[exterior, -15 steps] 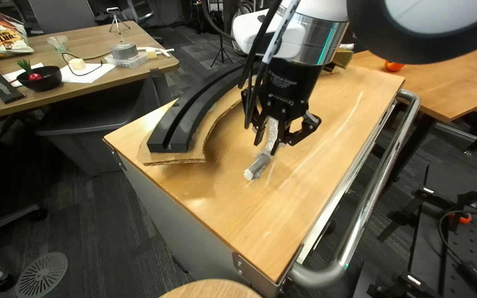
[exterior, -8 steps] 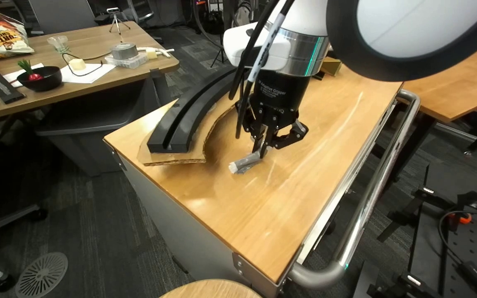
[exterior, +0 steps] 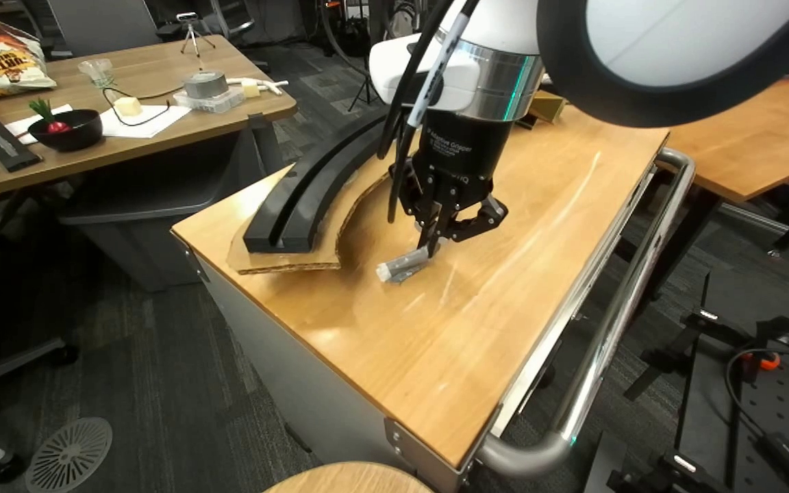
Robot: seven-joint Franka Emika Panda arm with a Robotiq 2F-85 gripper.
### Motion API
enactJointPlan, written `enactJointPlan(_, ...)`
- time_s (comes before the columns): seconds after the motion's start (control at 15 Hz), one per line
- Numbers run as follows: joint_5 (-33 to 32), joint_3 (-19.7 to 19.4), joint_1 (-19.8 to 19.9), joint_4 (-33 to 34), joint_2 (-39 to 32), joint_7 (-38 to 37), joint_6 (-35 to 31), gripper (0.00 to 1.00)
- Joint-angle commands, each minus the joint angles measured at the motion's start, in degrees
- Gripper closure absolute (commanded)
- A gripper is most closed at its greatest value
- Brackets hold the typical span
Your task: Place the rope along the middle of the black object
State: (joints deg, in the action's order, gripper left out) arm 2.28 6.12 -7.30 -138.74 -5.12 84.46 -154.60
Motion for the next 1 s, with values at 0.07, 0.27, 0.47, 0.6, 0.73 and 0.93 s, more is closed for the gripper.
enactJointPlan(0.07, -7.99, -0.09, 0.76, -2.39, 6.36, -1.99, -1.28, 0.98)
enactJointPlan(0.27, -16.73, -0.85, 1.27, -3.09, 10.16, -3.95, -3.49, 0.98)
enactJointPlan(0.47, -22.58, -1.41, 2.22, -2.72, 12.4, -5.6, -5.94, 0.98)
enactJointPlan(0.6, -25.64, -1.71, 2.89, -2.16, 12.86, -6.57, -7.58, 0.98)
enactJointPlan(0.73, -27.87, -1.95, 3.48, -1.46, 12.52, -7.54, -9.19, 0.98)
enactJointPlan(0.93, -29.86, -2.23, 4.07, 0.74, 11.06, -8.46, -10.6, 0.97)
